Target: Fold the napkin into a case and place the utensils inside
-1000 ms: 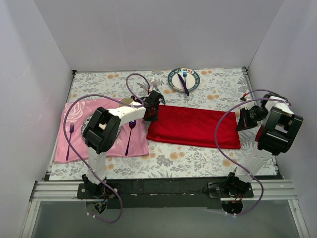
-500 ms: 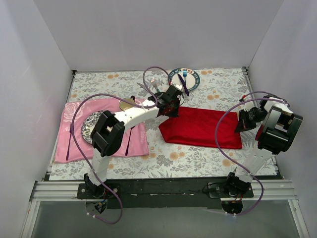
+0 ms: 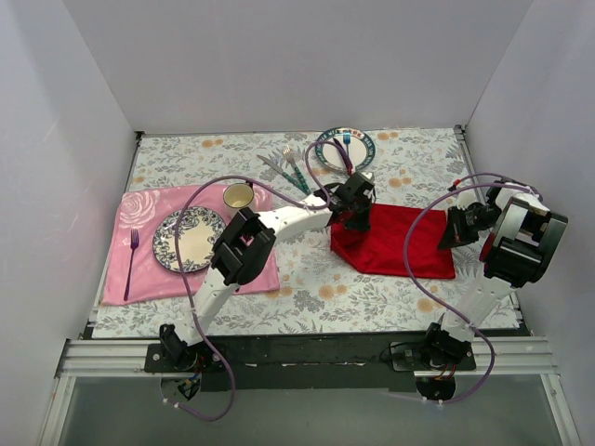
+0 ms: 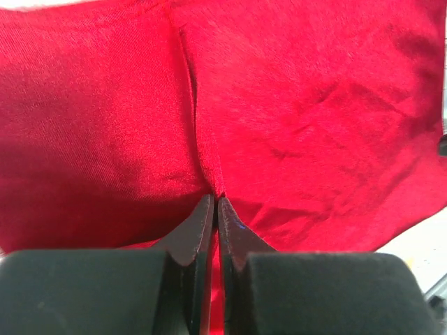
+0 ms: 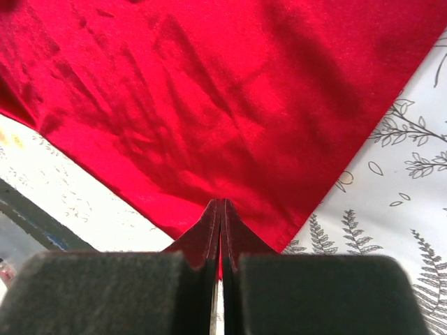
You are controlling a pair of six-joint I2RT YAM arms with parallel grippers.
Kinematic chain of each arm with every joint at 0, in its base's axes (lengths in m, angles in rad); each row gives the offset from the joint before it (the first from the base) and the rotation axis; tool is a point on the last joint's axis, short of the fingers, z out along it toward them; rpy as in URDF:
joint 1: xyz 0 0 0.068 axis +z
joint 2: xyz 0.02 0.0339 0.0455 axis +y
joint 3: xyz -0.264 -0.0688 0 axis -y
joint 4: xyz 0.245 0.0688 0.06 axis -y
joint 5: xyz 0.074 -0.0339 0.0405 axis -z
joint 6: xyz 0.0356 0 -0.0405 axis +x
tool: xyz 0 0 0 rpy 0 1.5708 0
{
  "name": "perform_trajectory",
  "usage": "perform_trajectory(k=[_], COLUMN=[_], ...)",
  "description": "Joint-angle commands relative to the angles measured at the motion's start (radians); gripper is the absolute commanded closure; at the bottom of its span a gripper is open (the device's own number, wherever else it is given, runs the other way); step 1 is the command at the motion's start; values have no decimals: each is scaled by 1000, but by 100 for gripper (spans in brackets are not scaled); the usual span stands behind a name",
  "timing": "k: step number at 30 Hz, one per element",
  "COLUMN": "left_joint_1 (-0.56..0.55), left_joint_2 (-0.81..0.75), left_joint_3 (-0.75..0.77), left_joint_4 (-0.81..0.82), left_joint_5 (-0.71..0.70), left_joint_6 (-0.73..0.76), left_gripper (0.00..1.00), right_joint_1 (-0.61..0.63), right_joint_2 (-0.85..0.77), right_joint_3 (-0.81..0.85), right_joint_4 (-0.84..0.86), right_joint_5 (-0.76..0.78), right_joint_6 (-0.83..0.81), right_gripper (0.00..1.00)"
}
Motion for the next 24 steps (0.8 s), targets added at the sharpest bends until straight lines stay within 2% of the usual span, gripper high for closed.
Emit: perform_trajectory(k=[1, 7, 15, 19, 24], left_joint_1=[-32, -81, -92, -93, -87], left_joint_2=[21, 77, 64, 81, 63], left_joint_3=[86, 144, 101, 86, 37], left_joint_4=[142, 248, 348, 383, 386], left_joint_5=[86, 92, 79, 85, 68], left_joint_6=[-105, -191, -260, -294, -286], left_gripper=[100, 100, 100, 100, 100], right_joint_1=[-3, -4, -3, -6, -6], right_joint_2=[6, 10, 32, 31, 3], right_joint_3=[57, 57, 2, 26, 62], right_joint_4=[-53, -63, -4, -10, 25], right_joint_5=[-46, -41, -19, -38, 14], right_joint_6=[11, 19, 62, 68, 50], right_gripper=[99, 99, 99, 99, 99])
